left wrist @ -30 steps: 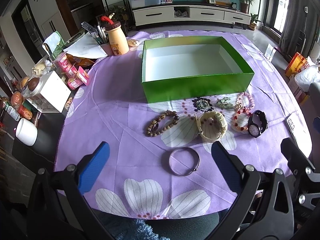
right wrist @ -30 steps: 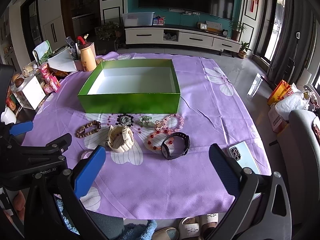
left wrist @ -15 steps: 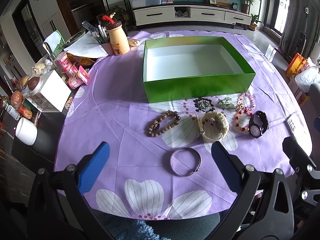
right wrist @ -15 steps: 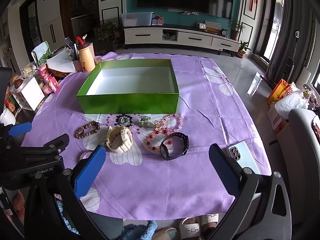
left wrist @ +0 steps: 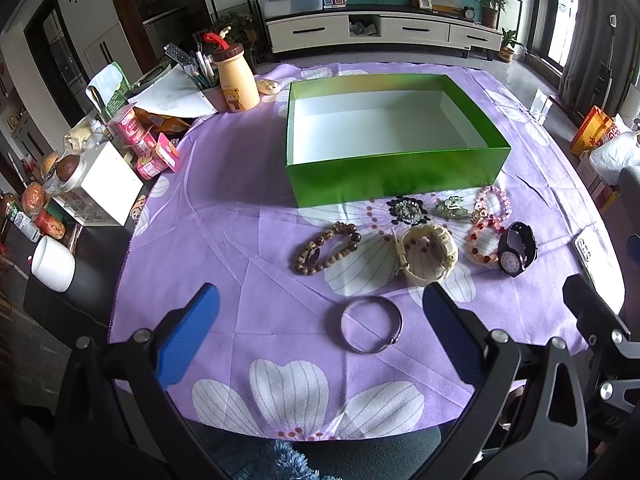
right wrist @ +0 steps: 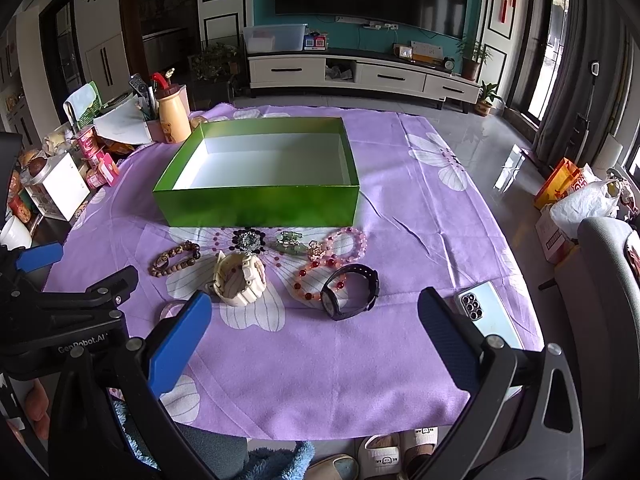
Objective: Organize jewelry
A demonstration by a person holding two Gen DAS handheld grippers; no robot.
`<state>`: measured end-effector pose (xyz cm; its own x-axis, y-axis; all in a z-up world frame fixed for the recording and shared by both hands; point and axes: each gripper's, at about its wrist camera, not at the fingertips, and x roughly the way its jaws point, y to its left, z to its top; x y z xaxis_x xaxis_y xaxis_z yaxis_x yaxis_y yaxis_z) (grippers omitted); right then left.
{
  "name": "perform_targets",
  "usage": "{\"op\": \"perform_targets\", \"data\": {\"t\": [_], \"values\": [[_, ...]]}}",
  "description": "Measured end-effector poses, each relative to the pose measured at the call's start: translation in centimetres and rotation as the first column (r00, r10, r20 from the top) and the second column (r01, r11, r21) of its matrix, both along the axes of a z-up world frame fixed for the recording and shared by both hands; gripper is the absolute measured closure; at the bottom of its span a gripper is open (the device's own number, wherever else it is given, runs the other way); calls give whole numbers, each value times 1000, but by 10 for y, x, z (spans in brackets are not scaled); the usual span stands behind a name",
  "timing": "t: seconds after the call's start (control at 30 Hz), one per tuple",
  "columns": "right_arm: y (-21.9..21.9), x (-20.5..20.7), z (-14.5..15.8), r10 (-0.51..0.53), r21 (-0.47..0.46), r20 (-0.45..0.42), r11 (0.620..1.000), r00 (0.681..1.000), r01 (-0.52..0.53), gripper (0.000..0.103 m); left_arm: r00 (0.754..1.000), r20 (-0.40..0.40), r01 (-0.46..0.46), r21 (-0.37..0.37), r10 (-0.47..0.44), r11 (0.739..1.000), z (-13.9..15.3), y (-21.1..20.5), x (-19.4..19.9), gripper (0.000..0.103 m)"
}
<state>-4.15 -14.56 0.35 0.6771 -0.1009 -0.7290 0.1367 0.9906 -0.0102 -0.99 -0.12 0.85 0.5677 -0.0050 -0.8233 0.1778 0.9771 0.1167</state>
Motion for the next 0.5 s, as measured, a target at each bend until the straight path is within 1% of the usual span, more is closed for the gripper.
{"op": "perform_targets", "data": {"t": [0.17, 0.4, 0.5], "values": [[0, 0, 0, -2, -2, 2, 1000, 1000, 2, 1, 1000, -1, 3, 2, -3, 1000, 1, 0, 0, 2], [0, 0, 1, -1, 0, 5, 1000, 1000, 1, 1, 1000, 17, 0, -1, 0, 1000, 4, 1, 0, 2], [-1, -1, 1, -2, -2, 3, 1000, 1000, 2, 1, 1000, 9, 3, -3, -3, 1000, 3, 0, 1, 2]]}}
